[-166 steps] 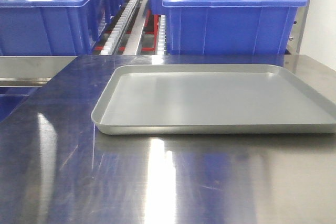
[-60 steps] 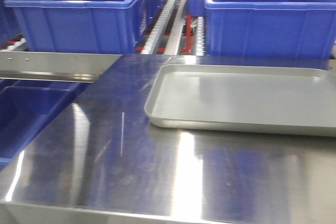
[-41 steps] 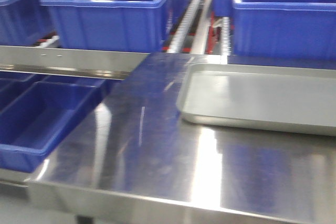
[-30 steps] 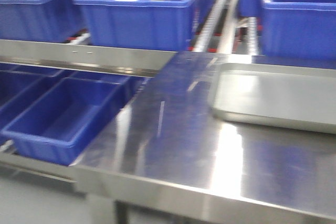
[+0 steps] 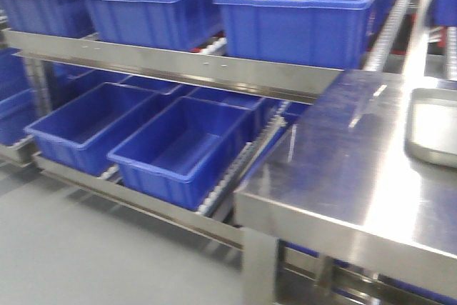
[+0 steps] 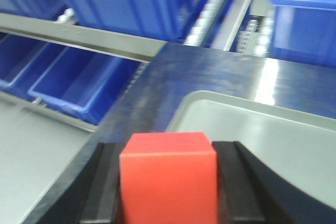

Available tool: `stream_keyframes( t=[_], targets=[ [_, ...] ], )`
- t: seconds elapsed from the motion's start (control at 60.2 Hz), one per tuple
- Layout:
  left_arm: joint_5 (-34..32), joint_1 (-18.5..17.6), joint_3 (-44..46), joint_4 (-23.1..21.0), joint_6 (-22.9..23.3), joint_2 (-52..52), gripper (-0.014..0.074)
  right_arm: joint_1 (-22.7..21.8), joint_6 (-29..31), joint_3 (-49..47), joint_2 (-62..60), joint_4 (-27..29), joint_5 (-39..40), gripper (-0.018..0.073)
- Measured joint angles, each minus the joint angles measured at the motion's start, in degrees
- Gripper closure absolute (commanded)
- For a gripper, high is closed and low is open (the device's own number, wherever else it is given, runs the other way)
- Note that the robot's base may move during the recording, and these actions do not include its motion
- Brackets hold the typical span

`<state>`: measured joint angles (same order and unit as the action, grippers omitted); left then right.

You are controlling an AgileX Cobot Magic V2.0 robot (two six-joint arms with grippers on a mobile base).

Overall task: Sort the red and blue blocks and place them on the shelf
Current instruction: 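Drive the base away from the table, turning along the shelves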

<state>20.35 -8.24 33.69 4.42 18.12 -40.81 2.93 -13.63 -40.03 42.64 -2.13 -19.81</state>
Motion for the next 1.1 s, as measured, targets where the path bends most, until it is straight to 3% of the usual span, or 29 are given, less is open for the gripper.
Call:
stream_keyframes(
  t=[1.097],
  targets=[
    [0.00, 0.00, 0.00, 0.00, 0.00, 0.00, 0.0470, 0.00, 0.00, 0.00, 0.00, 0.00, 0.00, 0.0497]
  ],
)
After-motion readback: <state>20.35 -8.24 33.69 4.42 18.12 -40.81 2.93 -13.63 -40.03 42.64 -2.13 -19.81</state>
